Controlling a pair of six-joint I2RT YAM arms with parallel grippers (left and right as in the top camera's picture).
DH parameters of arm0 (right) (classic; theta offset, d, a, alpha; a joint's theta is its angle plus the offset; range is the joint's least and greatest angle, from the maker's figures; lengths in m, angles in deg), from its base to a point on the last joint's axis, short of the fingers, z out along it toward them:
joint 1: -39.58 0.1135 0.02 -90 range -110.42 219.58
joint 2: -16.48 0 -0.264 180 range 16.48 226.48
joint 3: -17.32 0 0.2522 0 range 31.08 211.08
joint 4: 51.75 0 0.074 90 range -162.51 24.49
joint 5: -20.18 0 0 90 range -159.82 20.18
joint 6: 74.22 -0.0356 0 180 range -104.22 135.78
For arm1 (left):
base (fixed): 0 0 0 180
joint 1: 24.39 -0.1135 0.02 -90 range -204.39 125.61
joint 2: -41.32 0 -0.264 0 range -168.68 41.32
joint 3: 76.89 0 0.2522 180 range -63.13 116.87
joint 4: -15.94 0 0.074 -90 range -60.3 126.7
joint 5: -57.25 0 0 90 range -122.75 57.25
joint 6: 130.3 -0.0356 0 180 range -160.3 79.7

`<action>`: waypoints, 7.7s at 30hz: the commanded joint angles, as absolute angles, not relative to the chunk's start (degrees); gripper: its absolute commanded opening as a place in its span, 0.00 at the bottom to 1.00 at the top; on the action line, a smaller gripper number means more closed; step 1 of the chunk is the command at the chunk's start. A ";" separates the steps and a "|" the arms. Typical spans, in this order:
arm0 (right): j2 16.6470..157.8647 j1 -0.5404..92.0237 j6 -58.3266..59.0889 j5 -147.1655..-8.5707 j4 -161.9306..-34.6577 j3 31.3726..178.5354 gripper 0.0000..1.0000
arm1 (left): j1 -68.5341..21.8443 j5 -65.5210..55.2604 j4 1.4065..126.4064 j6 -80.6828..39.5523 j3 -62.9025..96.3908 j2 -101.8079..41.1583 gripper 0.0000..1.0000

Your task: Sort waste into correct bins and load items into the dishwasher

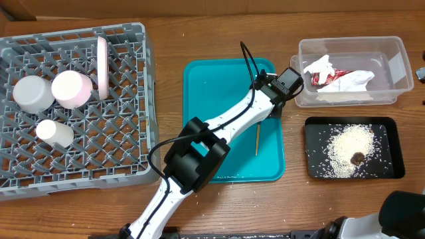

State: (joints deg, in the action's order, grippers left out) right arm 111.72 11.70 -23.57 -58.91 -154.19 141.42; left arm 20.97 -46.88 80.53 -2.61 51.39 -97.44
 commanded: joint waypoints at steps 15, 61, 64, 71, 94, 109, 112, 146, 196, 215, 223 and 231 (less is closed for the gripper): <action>111.66 11.63 -23.38 -58.30 -154.06 142.56 1.00 | 6.98 -45.41 116.33 -16.29 91.28 -101.06 0.04; 111.66 11.63 -23.38 -58.30 -154.06 142.56 1.00 | -26.81 -18.75 126.08 -33.49 101.40 -97.20 0.61; 111.66 11.63 -23.38 -58.30 -154.06 142.56 1.00 | -26.11 -14.68 126.52 -33.73 102.27 -95.45 0.55; 111.66 11.63 -23.38 -58.30 -154.06 142.56 1.00 | -20.71 0.51 126.52 -34.28 102.01 -94.62 0.17; 111.66 11.63 -23.38 -58.30 -154.06 142.56 1.00 | -0.84 -11.82 126.52 -34.28 76.48 -64.37 0.55; 111.66 11.66 -23.38 -58.30 -154.06 142.56 1.00 | 2.96 -21.33 126.52 -27.44 43.30 -35.41 1.00; 111.66 11.63 -23.38 -58.30 -154.06 142.56 1.00 | 2.96 -22.90 126.49 -30.15 43.28 -35.43 1.00; 111.66 11.63 -23.38 -58.30 -154.06 142.56 1.00 | -12.10 -32.41 58.47 -39.05 -38.47 26.43 1.00; 111.66 11.63 -23.38 -58.30 -154.06 142.56 1.00 | -23.47 -34.79 33.95 -39.05 -62.86 41.11 1.00; 109.67 11.83 -23.36 -58.23 -153.89 142.56 1.00 | -23.47 -34.79 33.95 -39.05 -62.86 41.11 1.00; 98.65 13.73 -23.16 -58.99 -151.31 141.88 1.00 | -23.47 -34.81 33.95 -39.05 -62.86 41.09 1.00; 79.44 25.62 -19.79 -59.10 -133.30 125.62 1.00 | -23.47 -34.81 33.95 -39.05 -62.86 41.07 1.00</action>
State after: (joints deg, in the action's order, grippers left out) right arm 85.10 21.88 -22.63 -59.19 -136.95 133.01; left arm -23.05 -35.14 34.04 -37.95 -62.64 40.52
